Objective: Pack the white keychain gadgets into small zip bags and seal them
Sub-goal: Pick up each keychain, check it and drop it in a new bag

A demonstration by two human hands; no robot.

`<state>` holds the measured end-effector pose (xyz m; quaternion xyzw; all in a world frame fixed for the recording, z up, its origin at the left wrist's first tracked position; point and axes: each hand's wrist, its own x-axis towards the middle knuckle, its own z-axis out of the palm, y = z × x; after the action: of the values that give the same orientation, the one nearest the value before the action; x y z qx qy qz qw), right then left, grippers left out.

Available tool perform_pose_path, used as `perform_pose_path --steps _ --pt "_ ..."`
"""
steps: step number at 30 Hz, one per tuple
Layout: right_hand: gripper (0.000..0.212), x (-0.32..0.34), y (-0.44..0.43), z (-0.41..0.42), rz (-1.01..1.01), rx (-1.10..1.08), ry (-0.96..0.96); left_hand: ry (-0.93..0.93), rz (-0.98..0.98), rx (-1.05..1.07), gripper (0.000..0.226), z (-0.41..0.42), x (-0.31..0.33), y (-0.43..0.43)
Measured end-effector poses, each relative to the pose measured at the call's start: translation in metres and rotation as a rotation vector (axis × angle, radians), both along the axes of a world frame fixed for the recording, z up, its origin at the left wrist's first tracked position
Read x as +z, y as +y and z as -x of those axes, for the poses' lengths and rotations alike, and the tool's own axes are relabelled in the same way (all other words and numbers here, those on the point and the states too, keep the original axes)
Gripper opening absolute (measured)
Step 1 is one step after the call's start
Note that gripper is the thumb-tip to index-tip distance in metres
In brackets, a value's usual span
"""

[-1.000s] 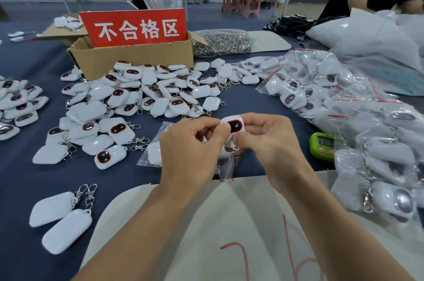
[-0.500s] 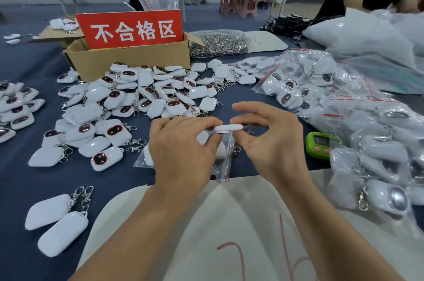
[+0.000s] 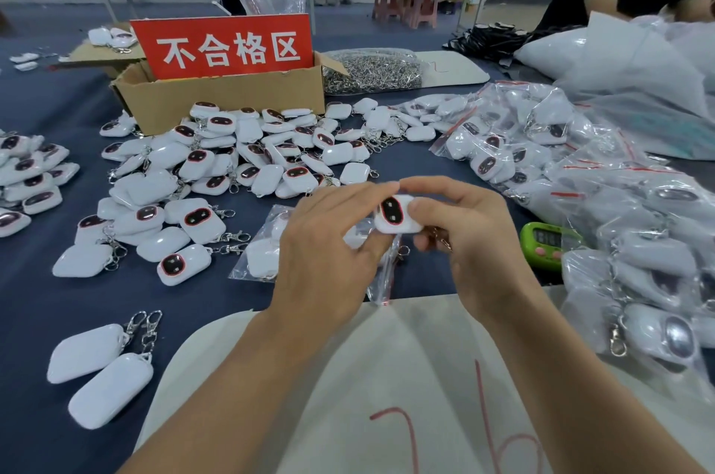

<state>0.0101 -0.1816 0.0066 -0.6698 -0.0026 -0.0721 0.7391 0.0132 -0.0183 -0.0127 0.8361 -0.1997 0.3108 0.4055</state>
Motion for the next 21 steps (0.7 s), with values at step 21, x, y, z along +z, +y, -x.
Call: perform_pose_path --steps 21 --pt "0.046 -0.0025 -0.0004 -0.0013 0.224 0.092 -0.059 0.194 0.212 -0.073 0.042 -0.0055 -0.008 0.0009"
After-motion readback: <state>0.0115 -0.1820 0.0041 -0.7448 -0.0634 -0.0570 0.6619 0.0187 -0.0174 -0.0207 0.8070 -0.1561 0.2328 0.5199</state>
